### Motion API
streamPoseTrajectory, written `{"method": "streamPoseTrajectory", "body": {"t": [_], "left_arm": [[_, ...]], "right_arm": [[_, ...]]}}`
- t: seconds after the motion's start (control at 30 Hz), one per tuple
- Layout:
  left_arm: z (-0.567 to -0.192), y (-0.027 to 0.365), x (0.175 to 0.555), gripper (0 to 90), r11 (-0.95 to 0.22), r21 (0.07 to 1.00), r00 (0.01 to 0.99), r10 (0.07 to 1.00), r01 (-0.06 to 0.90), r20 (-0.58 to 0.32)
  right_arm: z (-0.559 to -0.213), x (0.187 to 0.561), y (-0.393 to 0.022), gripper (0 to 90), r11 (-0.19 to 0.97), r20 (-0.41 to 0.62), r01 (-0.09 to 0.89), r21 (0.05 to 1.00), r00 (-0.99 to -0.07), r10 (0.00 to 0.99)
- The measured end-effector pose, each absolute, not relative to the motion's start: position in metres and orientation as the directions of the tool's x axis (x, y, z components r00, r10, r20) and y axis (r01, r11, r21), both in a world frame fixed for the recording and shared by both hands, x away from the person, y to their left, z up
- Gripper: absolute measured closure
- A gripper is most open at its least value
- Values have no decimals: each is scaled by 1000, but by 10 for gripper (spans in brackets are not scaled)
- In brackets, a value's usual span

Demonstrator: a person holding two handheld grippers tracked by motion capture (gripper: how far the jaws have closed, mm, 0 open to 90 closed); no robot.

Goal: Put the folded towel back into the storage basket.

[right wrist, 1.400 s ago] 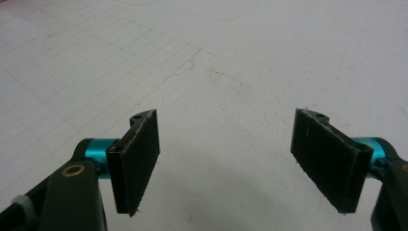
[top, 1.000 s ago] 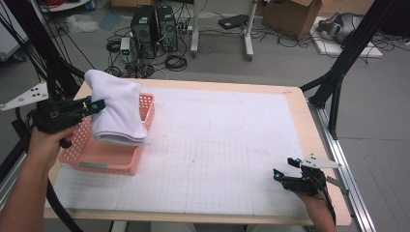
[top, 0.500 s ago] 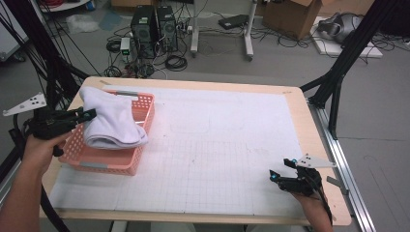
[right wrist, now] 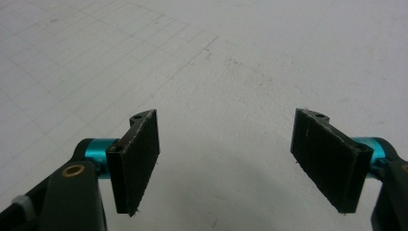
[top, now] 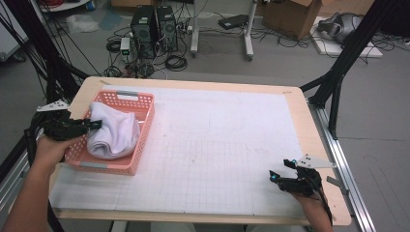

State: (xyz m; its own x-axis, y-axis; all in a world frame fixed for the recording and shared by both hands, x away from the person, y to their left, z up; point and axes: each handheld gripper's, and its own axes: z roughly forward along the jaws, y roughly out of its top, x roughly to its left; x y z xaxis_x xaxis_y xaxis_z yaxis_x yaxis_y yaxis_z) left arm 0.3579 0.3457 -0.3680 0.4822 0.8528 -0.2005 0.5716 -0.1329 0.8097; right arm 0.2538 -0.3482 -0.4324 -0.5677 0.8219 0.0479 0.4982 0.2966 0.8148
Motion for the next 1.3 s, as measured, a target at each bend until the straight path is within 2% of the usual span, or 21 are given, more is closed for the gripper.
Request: {"method": "streamPoseTrajectory", "body": {"t": [0.1, 0.17, 0.27, 0.33, 0.4, 0.47, 0.53, 0.63, 0.77, 0.83, 0.9, 1.03, 1.2, 1.3], "left_arm": [[-369, 342, 361, 515, -111, 768, 410, 888, 631, -209], [-368, 342, 361, 452, -102, 766, 378, 905, 635, -194], [-362, 342, 356, 390, -73, 789, 317, 935, 610, -159], [-354, 341, 351, 363, -57, 830, 289, 949, 556, -128], [-348, 338, 347, 362, -60, 853, 299, 947, 518, -115], [-346, 329, 344, 401, -83, 855, 341, 933, 511, -113], [-349, 320, 345, 444, -114, 839, 368, 924, 532, -108], [-360, 305, 353, 469, -155, 780, 357, 930, 606, -92], [-375, 289, 368, 463, -195, 682, 316, 947, 704, -55], [-378, 283, 373, 467, -229, 651, 289, 957, 724, 15], [-384, 281, 380, 459, -207, 613, 252, 968, 763, 13], [-398, 276, 391, 435, -218, 549, 239, 970, 807, 35], [-406, 267, 399, 378, -221, 543, 252, 968, 811, 17], [-409, 263, 400, 381, -249, 564, 294, 956, 787, 13]], "right_arm": [[-432, 254, -348, 244, 296, 48, 499, 815, -566, 823], [-432, 254, -348, 245, 298, 46, 496, 816, -569, 821], [-432, 253, -348, 244, 294, 50, 500, 815, -566, 823], [-432, 253, -348, 245, 293, 50, 499, 816, -566, 823], [-432, 253, -348, 245, 294, 51, 499, 815, -567, 822], [-432, 253, -347, 245, 295, 50, 500, 814, -567, 822], [-432, 254, -347, 245, 298, 48, 497, 815, -570, 820], [-432, 254, -346, 245, 300, 47, 494, 816, -574, 818], [-431, 253, -347, 245, 300, 49, 496, 815, -573, 818], [-431, 253, -348, 244, 298, 47, 493, 817, -573, 818], [-431, 252, -348, 245, 294, 53, 496, 817, -572, 819], [-431, 253, -349, 245, 296, 52, 496, 816, -574, 817], [-431, 253, -349, 245, 296, 54, 498, 815, -574, 817], [-432, 253, -349, 245, 292, 59, 500, 815, -573, 817]]}}
